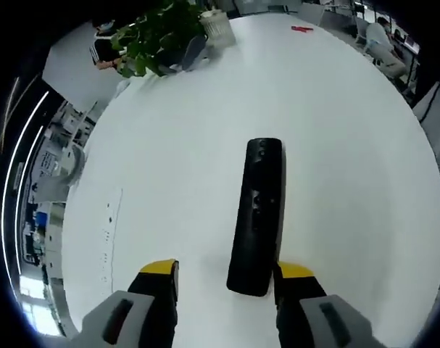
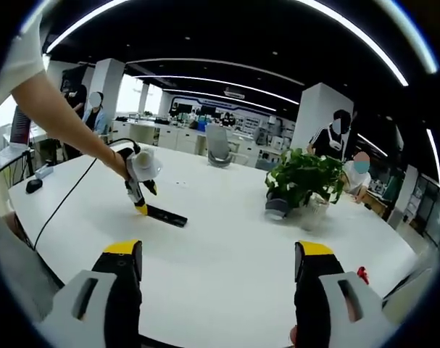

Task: Press the specified remote control buttons in sequence, fully releasing each button before pressing the next.

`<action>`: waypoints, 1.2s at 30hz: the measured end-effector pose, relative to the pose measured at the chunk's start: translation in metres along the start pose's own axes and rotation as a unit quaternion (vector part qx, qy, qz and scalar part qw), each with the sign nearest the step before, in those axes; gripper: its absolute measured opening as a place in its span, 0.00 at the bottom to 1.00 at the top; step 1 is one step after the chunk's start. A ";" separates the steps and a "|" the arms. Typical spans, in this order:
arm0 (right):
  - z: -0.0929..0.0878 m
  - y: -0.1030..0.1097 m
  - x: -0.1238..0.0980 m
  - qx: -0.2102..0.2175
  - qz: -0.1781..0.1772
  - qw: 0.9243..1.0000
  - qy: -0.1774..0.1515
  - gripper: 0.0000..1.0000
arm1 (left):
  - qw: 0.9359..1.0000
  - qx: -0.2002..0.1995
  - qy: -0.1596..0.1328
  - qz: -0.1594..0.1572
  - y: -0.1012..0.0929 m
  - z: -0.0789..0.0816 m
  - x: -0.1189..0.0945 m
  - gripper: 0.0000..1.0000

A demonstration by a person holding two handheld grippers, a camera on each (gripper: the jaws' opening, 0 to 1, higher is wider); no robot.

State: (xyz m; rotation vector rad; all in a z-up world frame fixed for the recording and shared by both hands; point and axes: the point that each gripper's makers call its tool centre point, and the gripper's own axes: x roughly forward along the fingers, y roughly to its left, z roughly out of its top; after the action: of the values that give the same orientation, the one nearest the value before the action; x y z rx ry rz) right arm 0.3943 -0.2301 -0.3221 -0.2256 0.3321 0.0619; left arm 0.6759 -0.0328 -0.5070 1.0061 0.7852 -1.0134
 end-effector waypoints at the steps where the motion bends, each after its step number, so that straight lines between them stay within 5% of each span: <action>1: 0.000 0.000 0.000 0.001 0.000 1.000 -0.002 0.91 | 1.000 -0.013 -0.002 0.001 0.002 -0.001 0.000 0.63; 7: 0.000 0.001 0.000 -0.001 0.002 1.000 -0.002 0.90 | 0.996 -0.080 -0.020 0.016 -0.001 -0.001 -0.016 0.74; 12: 0.000 0.002 -0.001 -0.003 0.005 1.000 -0.002 0.89 | 0.979 -0.171 -0.104 0.027 -0.003 0.015 -0.041 0.78; 16: -0.001 0.001 -0.001 0.001 0.005 1.000 0.002 0.87 | 0.956 -0.239 -0.168 0.022 -0.016 0.024 -0.073 0.81; 20: 0.001 0.002 -0.003 0.006 0.009 1.000 -0.006 0.87 | 0.923 -0.302 -0.240 0.018 -0.016 0.036 -0.105 0.86; 25: 0.004 0.001 -0.004 0.011 0.010 1.000 -0.011 0.90 | 0.926 -0.284 -0.246 0.046 -0.020 0.033 -0.133 0.91; 32: 0.007 -0.002 -0.005 0.017 0.004 1.000 -0.021 0.98 | 0.917 -0.279 -0.274 0.078 -0.022 0.035 -0.175 0.98; 36: 0.008 -0.002 -0.005 0.020 0.003 1.000 -0.023 1.00 | 0.905 -0.292 -0.299 0.087 -0.032 0.034 -0.207 1.00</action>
State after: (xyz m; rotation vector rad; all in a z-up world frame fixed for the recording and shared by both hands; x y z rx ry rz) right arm 0.3925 -0.2307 -0.3122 -0.1833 0.2870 0.0662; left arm 0.5774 -0.0072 -0.3211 0.2105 0.4251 -0.7911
